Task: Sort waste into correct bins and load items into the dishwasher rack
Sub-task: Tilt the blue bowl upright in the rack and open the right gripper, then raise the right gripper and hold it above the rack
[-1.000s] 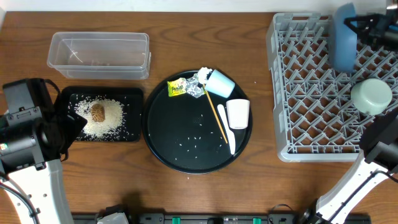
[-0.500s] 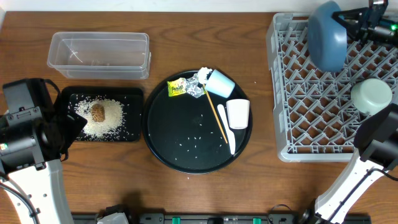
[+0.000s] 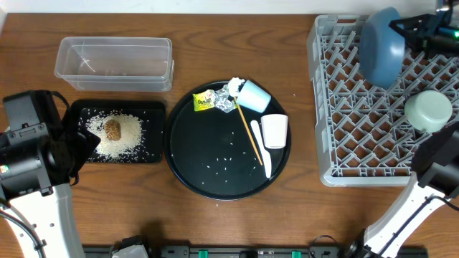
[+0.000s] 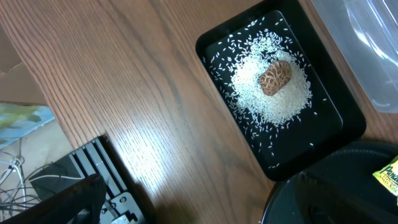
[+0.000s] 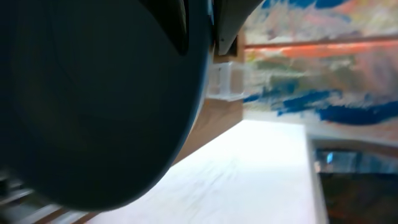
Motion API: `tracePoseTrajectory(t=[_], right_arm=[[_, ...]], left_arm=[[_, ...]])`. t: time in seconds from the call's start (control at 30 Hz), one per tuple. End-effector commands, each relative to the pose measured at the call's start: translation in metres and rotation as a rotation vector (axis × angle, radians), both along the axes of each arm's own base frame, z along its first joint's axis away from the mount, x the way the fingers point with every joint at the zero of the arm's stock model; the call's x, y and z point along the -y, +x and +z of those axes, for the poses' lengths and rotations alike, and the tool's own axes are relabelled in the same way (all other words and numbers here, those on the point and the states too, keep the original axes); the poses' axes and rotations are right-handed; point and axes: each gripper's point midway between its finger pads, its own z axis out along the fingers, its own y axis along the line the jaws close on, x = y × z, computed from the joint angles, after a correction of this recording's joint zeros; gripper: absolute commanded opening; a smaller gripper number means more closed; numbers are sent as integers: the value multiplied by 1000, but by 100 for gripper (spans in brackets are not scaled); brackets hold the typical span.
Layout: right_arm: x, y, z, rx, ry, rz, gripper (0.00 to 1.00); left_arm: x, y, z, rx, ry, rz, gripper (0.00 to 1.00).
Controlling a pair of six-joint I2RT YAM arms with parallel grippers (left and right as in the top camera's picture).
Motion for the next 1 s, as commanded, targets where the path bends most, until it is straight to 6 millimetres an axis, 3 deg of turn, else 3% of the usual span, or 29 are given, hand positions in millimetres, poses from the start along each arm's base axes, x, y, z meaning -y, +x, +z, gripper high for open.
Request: tracePoseTrajectory(t=[0.0, 0.1, 0.2, 0.27, 0.37, 0.53, 0.73, 0.97], right_arm=[[50, -3, -55, -185, -234, -172, 9], [80, -14, -68, -261, -322, -253, 14], [96, -22, -66, -272, -361, -277, 34], [104, -25, -59, -276, -383, -299, 40], [116, -30, -37, -285, -437, -356, 42], [128, -42, 20, -257, -604, -462, 43], [111, -60, 79, -189, -749, -523, 52], [65, -69, 111, -133, -768, -514, 50]], left_arm=[[-4, -2, 2, -3, 17, 16, 98], [-4, -2, 2, -3, 17, 17, 98], [-4, -2, 2, -3, 17, 16, 98], [-4, -2, 2, -3, 17, 17, 98], [-4, -2, 2, -3, 17, 16, 97], [-4, -2, 2, -3, 17, 16, 98], [-4, -2, 2, -3, 17, 16, 98], [-4, -2, 2, -3, 17, 16, 98]])
